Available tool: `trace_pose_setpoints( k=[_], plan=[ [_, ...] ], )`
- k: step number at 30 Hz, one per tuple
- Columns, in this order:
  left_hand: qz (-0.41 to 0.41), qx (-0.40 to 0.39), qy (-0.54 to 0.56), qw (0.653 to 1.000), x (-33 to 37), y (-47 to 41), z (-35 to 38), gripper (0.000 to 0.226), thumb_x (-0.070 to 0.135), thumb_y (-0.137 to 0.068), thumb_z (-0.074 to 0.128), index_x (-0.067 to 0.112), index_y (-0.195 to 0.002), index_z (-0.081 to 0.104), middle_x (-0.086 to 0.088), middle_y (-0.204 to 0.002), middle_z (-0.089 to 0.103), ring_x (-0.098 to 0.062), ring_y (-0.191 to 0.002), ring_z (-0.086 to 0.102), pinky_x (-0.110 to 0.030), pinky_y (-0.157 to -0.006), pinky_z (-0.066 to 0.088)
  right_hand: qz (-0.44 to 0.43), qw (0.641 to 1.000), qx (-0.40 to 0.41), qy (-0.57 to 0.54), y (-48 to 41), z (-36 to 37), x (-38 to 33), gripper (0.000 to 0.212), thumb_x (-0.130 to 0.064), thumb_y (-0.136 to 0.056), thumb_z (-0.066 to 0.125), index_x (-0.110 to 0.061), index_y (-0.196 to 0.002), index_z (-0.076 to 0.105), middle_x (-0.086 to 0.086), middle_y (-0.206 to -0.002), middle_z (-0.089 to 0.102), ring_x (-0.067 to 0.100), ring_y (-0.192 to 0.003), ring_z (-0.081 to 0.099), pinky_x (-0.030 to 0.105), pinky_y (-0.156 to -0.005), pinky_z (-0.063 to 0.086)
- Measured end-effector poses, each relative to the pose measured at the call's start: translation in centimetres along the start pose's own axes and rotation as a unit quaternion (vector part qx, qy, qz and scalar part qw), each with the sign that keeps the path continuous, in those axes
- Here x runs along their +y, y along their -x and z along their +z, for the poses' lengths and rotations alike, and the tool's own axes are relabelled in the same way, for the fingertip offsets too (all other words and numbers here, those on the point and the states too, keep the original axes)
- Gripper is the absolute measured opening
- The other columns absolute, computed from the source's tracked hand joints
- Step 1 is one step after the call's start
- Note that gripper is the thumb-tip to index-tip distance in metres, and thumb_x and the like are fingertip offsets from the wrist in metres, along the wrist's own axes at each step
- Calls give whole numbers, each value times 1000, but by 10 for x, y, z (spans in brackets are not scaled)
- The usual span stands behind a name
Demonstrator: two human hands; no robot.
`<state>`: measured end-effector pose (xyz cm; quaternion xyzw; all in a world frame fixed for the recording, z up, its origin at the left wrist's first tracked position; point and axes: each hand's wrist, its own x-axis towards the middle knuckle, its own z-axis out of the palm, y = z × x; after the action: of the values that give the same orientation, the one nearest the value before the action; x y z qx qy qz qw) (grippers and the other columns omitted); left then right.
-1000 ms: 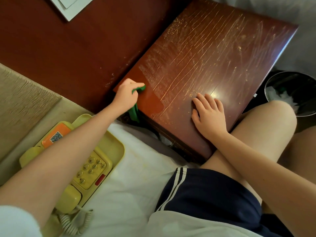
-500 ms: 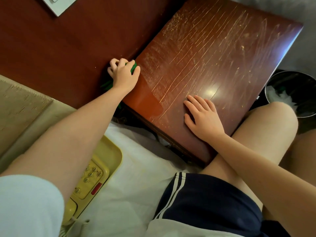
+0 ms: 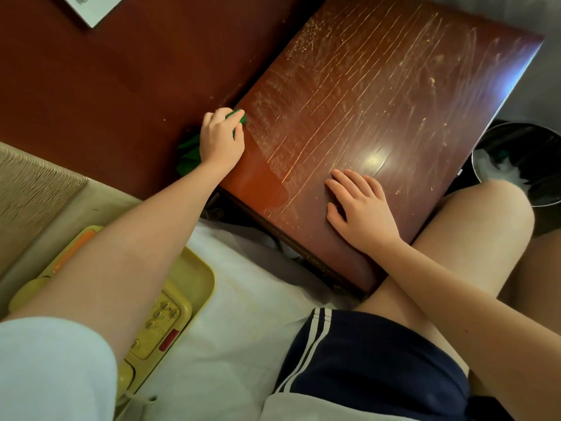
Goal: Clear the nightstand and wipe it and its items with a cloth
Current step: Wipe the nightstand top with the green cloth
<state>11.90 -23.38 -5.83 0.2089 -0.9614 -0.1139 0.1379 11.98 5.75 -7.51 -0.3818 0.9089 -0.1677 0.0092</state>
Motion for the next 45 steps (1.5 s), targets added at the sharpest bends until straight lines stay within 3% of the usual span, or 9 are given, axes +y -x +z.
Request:
trace_pose_setpoints(
  k=[7, 13, 19, 21, 24, 26, 29, 35, 45],
  plan=[
    [73, -24, 14, 997, -3, 14, -4, 32, 12, -94, 48, 11, -121, 64, -11, -122, 61, -32, -109, 52, -35, -91, 40, -7, 1000, 15, 0, 0, 0, 1, 47, -32, -91, 36, -9, -126, 57, 10, -134, 55, 30, -127, 47, 38, -107, 21],
    [192, -21, 41, 980, 8, 60, -7, 28, 7, -88, 53, 9, -110, 70, -11, -108, 68, -35, -93, 58, -34, -77, 45, -8, 1000, 17, 2, 0, 1, 1, 47, -32, -90, 37, -9, -126, 58, 10, -134, 55, 31, -126, 47, 38, -107, 20],
    [313, -133, 88, 936, 11, 82, -16, 32, 12, -90, 51, 10, -117, 66, -8, -112, 66, -23, -99, 53, -28, -90, 42, -4, 1000, 15, 2, -1, 0, 2, 48, -33, -91, 35, -10, -126, 58, 10, -134, 55, 30, -126, 47, 41, -107, 24],
    [281, -155, 90, 943, 8, 63, -22, 38, 5, -89, 54, 11, -126, 60, -8, -118, 63, -24, -105, 51, -32, -97, 42, -5, 1000, 12, 3, -1, 0, 1, 47, -33, -91, 36, -10, -126, 58, 10, -133, 55, 30, -126, 48, 41, -106, 25],
    [79, -105, 89, 987, 1, 25, -30, 47, 9, -93, 54, 11, -139, 44, -9, -142, 43, -24, -128, 40, -30, -110, 29, -4, 1000, 5, 6, -1, -1, 1, 47, -33, -91, 35, -10, -126, 58, 9, -133, 56, 30, -125, 48, 41, -107, 25],
    [-42, -64, 100, 992, -3, 5, -30, 44, 15, -94, 55, 6, -136, 46, -8, -150, 28, -20, -133, 34, -21, -106, 25, 0, 1000, -3, 6, -1, -2, 1, 48, -33, -91, 34, -11, -127, 57, 9, -134, 55, 30, -126, 47, 43, -107, 26],
    [-117, -35, 85, 989, -1, -5, -18, 36, 17, -94, 55, 1, -126, 55, -10, -144, 38, -22, -125, 43, -20, -99, 31, 1, 1000, -12, 9, -1, -2, 1, 48, -33, -91, 34, -11, -128, 57, 9, -135, 54, 30, -127, 46, 44, -108, 27],
    [-81, 0, 39, 996, 6, -2, -8, 32, 16, -96, 49, 13, -127, 53, -10, -124, 58, -27, -112, 54, -35, -91, 41, 2, 1000, -7, 7, 0, -1, 0, 48, -33, -91, 34, -11, -127, 57, 9, -134, 55, 30, -126, 47, 41, -108, 23],
    [24, -9, 16, 1000, -1, -15, 2, 34, 11, -97, 45, 11, -130, 57, -5, -130, 57, -26, -119, 47, -31, -97, 37, 5, 1000, -3, 3, 0, -1, -1, 47, -32, -91, 34, -11, -126, 58, 9, -134, 55, 30, -127, 47, 45, -107, 29]
  ],
)
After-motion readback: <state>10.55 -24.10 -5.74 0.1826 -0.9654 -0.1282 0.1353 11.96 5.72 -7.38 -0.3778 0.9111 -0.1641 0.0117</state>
